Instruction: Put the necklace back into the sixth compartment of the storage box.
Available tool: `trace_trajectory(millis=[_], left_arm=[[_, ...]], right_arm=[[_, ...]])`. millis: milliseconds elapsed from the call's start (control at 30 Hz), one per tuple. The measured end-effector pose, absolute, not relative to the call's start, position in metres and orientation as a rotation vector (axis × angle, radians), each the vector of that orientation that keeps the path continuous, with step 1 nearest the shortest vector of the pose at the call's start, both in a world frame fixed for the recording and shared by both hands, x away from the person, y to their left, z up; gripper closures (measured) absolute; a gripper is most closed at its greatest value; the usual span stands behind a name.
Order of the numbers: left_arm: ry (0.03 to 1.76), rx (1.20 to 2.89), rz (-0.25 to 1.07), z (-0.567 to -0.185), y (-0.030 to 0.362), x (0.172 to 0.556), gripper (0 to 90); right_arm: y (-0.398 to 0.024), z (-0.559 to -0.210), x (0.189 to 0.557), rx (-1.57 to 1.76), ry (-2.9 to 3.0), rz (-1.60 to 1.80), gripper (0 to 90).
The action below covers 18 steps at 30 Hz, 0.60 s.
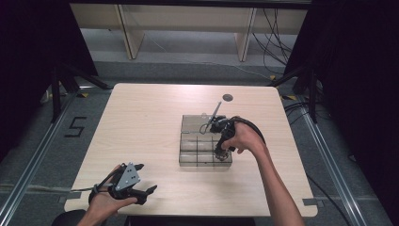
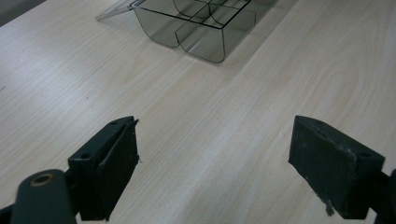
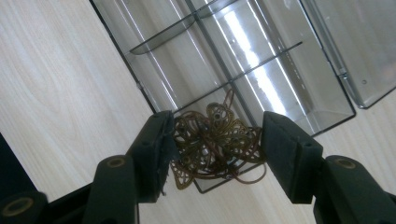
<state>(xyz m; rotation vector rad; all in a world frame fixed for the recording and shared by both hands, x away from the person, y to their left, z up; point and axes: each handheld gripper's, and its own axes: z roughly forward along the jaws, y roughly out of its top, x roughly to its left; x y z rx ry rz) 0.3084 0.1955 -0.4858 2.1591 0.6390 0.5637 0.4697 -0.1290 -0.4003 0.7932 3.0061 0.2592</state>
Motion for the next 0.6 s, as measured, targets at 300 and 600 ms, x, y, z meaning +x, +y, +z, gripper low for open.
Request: trace_trajectory(millis=[300, 600], left_arm=[[0.634, 2.161, 0.567, -0.486, 0.196, 0.309, 15.1], [0.638, 2.146, 0.567, -0.487, 0.195, 0.308, 15.1]], right_arm=[[-0.130, -0.423, 0.477, 0.827, 3.034, 0.195, 44.9], [-0.131, -0.436, 0.481, 0.876, 3.036, 0.192, 44.9]])
